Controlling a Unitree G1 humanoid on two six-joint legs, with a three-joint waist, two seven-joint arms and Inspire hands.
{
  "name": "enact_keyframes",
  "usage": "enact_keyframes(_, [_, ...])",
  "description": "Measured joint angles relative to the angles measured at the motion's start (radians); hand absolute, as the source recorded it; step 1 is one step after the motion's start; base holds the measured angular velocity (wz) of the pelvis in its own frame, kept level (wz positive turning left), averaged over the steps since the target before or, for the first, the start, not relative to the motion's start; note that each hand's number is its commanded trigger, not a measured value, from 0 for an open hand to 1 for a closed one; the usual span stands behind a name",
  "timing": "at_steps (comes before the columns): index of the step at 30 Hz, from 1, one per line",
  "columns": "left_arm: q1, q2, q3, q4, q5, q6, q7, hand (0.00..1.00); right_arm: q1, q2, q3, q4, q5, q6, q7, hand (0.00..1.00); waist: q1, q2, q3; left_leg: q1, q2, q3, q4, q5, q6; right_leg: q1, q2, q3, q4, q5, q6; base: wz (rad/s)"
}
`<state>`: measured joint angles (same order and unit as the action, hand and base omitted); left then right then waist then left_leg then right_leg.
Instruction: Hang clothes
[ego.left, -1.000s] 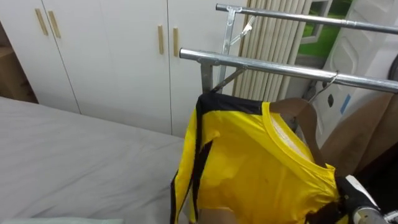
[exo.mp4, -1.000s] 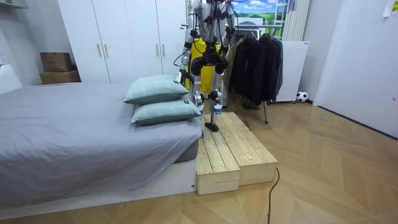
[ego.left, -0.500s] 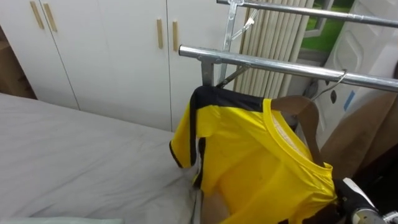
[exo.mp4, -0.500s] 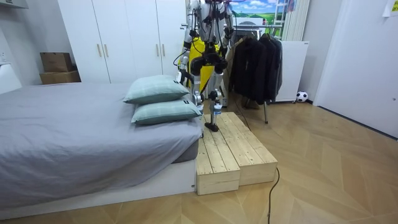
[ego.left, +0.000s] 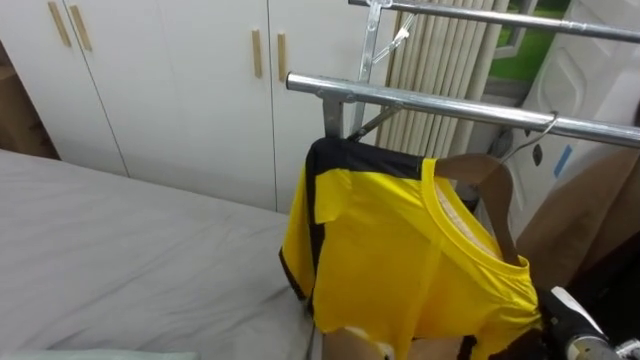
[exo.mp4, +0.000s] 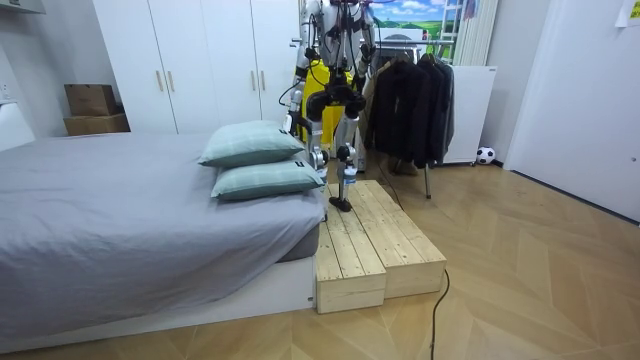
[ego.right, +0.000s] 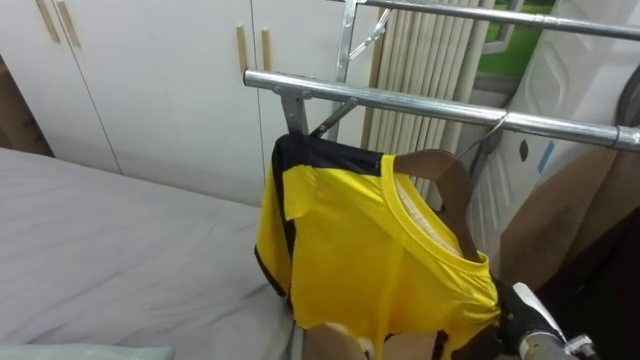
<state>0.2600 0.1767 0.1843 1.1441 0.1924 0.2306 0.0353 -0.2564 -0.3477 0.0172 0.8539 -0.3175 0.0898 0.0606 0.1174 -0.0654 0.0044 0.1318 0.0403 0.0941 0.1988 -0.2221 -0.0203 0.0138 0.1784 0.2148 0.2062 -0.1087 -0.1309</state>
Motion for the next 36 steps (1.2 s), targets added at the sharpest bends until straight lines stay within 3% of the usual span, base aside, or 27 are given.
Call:
enact_keyframes(18, [-0.001, 0.0, 0.009, 0.0, 0.002, 0.002, 0.003, 0.0, 0.0, 0.002, -0.024, -0.023, 0.02, 0.012, 0.005, 0.0, 0.005, -0.005, -0.0018, -0.002, 0.001, 0.021, -0.002, 0.0, 0.0, -0.018, 0.001, 0.001, 0.015, -0.003, -0.001, -0.02])
enact_keyframes(25, [-0.001, -0.002, 0.009, 0.005, -0.001, 0.002, 0.003, 0.0, 0.0, 0.003, -0.082, -0.048, 0.196, -0.003, -0.053, 0.0, -0.006, 0.002, 0.0036, 0.0, 0.003, 0.035, 0.0, 0.0, 0.0, -0.014, 0.006, 0.023, 0.015, -0.002, -0.001, -0.02])
enact_keyframes(36, [-0.001, -0.002, 0.01, 0.005, -0.001, 0.002, 0.023, 0.0, 0.0, 0.003, -0.082, -0.185, 0.371, -0.027, -0.161, 0.0, -0.012, 0.0, 0.0052, -0.006, 0.006, 0.043, 0.0, 0.0, 0.0, -0.014, 0.008, 0.031, 0.003, 0.0, -0.003, 0.0])
